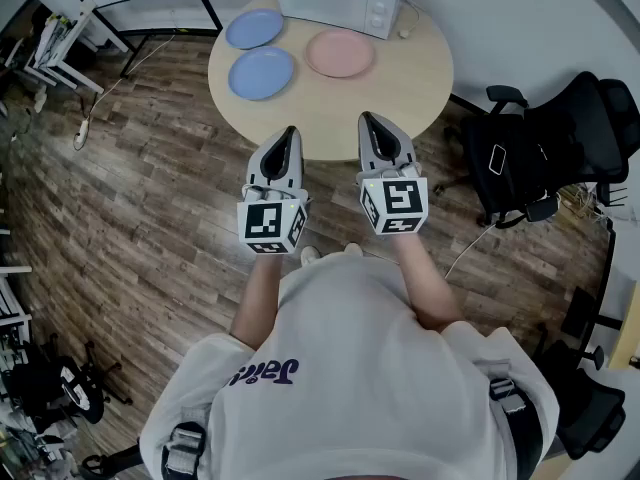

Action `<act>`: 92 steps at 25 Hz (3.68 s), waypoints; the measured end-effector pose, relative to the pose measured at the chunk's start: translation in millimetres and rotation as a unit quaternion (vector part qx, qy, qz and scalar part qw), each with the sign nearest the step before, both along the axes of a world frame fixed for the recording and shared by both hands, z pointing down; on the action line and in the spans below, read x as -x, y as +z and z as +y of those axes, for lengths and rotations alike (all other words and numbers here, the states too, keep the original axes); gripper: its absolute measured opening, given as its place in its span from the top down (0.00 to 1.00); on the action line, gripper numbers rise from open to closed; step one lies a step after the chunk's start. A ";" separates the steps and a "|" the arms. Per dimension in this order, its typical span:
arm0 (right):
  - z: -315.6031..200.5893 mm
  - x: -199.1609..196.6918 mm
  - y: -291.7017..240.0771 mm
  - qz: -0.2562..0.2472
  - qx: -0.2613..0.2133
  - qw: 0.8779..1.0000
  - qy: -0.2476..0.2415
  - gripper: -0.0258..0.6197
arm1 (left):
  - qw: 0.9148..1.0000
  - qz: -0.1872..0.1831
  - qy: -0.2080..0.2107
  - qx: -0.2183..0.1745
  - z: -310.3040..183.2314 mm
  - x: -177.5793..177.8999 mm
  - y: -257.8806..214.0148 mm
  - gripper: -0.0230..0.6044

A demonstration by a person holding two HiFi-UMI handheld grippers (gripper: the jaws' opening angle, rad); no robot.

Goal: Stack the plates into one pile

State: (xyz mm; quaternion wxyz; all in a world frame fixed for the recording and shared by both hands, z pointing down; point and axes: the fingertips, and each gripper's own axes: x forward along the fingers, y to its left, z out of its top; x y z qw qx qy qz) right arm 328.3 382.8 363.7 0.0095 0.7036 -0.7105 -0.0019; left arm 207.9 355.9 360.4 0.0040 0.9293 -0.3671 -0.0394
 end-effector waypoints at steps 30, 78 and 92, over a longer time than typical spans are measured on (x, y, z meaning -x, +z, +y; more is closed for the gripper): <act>-99.2 13.8 50.2 -0.024 0.040 0.997 -0.055 0.94 | 0.997 0.019 -0.028 0.062 -98.0 -7.3 51.6 0.95; -402.9 17.5 389.6 -0.233 0.433 0.871 0.008 0.66 | 0.890 -0.086 -0.099 0.436 -446.8 92.6 377.1 0.62; -399.0 15.1 403.9 -0.266 0.447 0.853 0.046 0.88 | 0.865 -0.117 -0.117 0.474 -447.7 102.7 411.2 0.79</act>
